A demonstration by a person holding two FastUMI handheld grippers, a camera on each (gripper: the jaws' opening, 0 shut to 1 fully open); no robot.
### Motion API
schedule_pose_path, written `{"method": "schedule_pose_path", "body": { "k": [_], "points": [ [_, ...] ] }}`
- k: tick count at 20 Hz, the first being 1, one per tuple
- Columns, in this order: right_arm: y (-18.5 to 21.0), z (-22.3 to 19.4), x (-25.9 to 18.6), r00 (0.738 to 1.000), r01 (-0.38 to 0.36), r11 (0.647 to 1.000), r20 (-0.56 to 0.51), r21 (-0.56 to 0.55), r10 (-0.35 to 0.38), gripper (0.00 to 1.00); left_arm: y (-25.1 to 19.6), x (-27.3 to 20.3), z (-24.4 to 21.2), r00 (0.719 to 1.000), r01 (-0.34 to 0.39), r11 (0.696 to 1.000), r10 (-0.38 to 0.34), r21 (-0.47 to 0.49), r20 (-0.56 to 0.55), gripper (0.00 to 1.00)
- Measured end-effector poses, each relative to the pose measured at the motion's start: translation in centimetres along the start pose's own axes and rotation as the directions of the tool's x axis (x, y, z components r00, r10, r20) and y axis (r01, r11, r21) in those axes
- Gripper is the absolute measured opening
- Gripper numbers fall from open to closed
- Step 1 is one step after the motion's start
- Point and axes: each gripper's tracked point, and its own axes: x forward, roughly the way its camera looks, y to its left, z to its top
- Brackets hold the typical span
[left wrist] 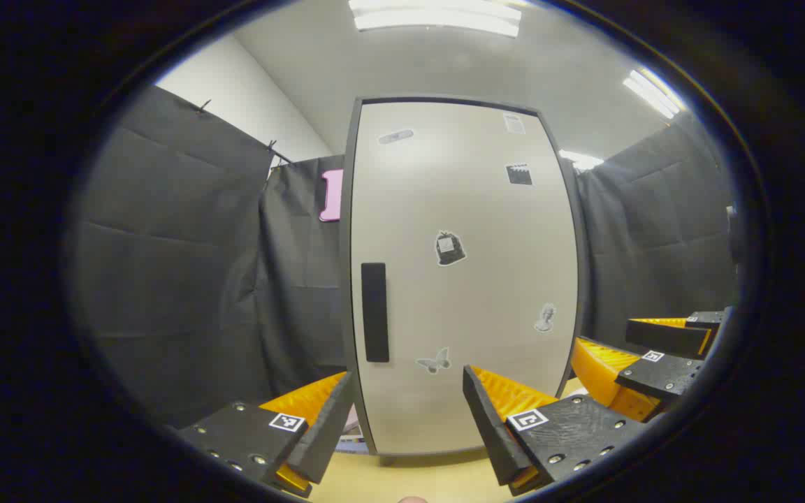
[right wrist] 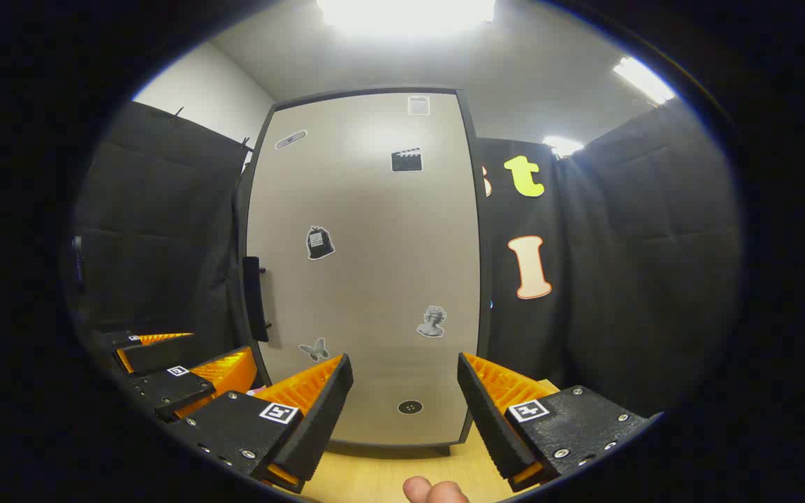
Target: Open the cabinet door with the right hand, grasp the bottle in the cabinet with the left hand and place it on the coaster, then close the cabinet door with the right hand.
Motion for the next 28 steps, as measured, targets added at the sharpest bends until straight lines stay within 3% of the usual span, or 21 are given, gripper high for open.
{"method": "schedule_pose_path", "body": {
  "k": [1, 8, 9, 11, 23, 24, 26, 28],
  "points": [
    [-0.2, 0.0, -0.1, 1.000, 0.004, 1.000, -0.005, 0.003, -0.004, 0.93, 0.0, -0.1, 0.2, 1.000, 0.000, 1.000, 0.000, 0.006, 0.004, 0.89],
    [-0.3, 0.5, -0.8, 1.000, 0.000, 1.000, 0.009, 0.003, 0.000, 0.93, 0.0, -0.4, 0.5, 1.000, 0.007, 1.000, -0.007, 0.007, -0.002, 0.94],
    [-0.2, 0.5, -0.7, 1.000, 0.003, 1.000, 0.009, 0.003, -0.003, 0.93, 0.0, -0.4, 0.5, 1.000, 0.011, 1.000, -0.011, 0.003, -0.002, 0.89],
    [-0.2, 0.4, -0.8, 1.000, 0.001, 1.000, 0.005, 0.003, -0.001, 0.93, 0.0, -0.4, 0.4, 1.000, 0.014, 1.000, -0.014, 0.001, -0.005, 0.94],
    [0.0, 0.5, -0.7, 1.000, 0.019, 1.000, 0.008, -0.011, -0.019, 0.93, 0.0, -0.4, 0.4, 1.000, 0.013, 1.000, -0.013, -0.011, -0.006, 0.89],
    [-0.1, 0.5, -0.6, 1.000, 0.021, 1.000, 0.010, -0.015, -0.020, 0.93, 0.0, -0.4, 0.3, 1.000, 0.016, 1.000, -0.016, -0.011, -0.007, 0.94],
    [-0.1, 0.7, -0.2, 1.000, 0.022, 1.000, 0.017, -0.022, -0.021, 0.93, 0.0, -0.4, 0.3, 1.000, 0.017, 1.000, -0.017, -0.009, -0.006, 0.94],
    [-0.2, 0.9, 0.3, 1.000, 0.025, 0.999, 0.019, -0.031, -0.024, 0.93, 0.1, -0.4, 0.3, 1.000, 0.013, 1.000, -0.013, -0.005, -0.005, 0.89]
  ]
}}
